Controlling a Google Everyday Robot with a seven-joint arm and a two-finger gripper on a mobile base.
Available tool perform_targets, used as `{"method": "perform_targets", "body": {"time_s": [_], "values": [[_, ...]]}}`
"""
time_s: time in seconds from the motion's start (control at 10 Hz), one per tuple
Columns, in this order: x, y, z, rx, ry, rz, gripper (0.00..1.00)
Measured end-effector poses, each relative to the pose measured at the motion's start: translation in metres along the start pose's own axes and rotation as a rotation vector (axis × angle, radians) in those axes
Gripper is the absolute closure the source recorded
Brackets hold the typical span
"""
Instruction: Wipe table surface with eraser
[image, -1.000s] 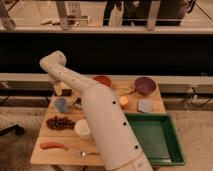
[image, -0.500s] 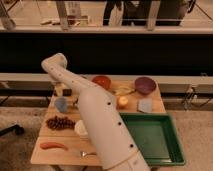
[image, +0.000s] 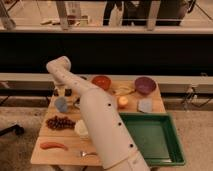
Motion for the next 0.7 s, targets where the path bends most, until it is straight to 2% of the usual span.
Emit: {"method": "perform_targets", "body": {"time_s": [0.5,0.7], "values": [[0.028,0.010,0.012,-0.023,-0.029,0.074,0.20],[0.028,0.012,0.017,-0.035,-0.043,0.079,0.20]]}}
